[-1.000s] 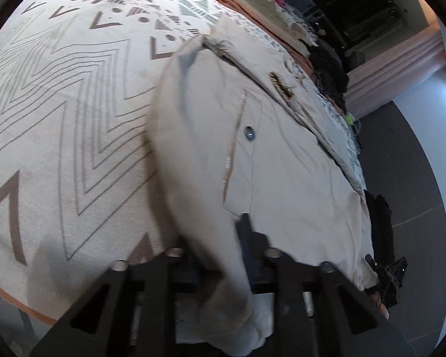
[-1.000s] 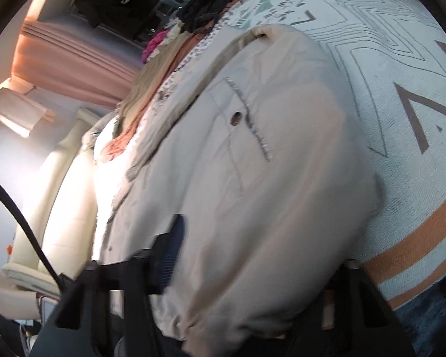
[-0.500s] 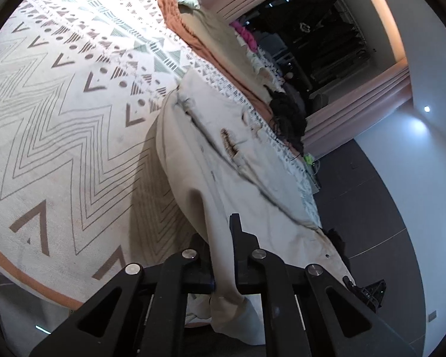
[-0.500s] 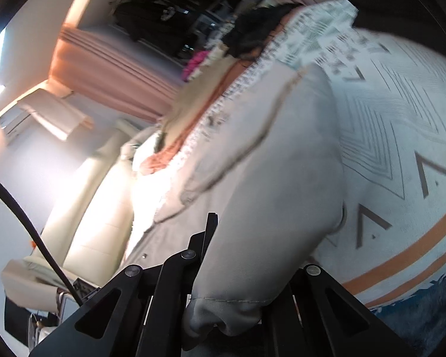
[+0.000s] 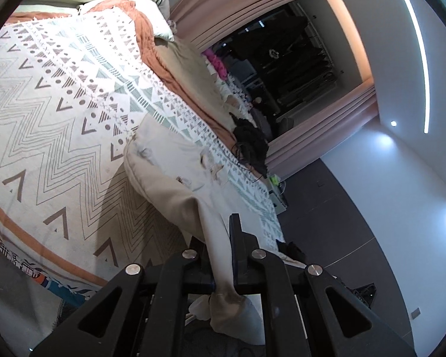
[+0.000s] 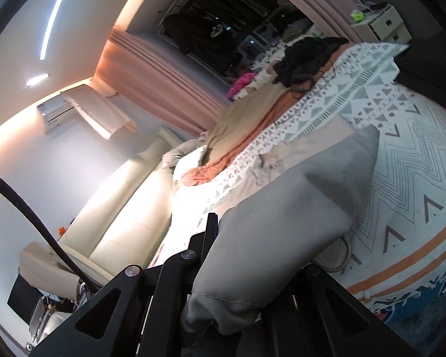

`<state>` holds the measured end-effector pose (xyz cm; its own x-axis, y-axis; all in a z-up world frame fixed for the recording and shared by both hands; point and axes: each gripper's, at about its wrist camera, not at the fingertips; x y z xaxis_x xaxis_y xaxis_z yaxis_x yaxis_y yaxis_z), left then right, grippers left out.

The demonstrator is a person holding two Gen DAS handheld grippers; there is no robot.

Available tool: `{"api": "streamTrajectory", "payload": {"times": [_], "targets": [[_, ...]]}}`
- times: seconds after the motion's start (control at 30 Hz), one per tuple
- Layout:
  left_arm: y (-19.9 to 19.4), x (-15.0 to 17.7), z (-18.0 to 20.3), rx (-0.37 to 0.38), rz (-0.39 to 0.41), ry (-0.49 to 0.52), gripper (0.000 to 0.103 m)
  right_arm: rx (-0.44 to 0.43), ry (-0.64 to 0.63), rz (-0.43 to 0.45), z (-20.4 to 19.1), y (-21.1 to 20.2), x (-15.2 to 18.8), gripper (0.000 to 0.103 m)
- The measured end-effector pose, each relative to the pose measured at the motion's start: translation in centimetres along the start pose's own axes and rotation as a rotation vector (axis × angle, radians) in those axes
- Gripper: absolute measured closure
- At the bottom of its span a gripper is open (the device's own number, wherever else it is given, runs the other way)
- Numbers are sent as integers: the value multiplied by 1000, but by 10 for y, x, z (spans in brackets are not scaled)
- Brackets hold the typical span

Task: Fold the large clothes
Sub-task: 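Lift the hem with both grippers and fold it over toward the collar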

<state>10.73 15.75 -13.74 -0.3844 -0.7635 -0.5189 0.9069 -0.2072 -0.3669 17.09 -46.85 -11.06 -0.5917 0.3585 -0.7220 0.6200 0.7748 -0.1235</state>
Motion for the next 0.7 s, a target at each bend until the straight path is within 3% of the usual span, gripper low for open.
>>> {"api": "streamTrajectory", "payload": {"times": [0.37, 0.7], "targets": [[-58, -3, 28, 95, 95, 37, 94, -82, -77, 26, -9, -13, -8, 99], [-43, -23, 40, 87, 108, 43, 94, -71, -73, 41, 4, 2, -20, 99]]}}
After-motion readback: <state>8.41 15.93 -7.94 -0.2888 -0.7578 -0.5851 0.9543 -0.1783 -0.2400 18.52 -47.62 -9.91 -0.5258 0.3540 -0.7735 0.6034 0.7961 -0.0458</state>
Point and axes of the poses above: each gripper's, at about its wrist camera, not at the fingertips, and y roughly the way its jaws point, z to its right, x to its underside, and after that the axes turned 7 degrees about -x, right-handed
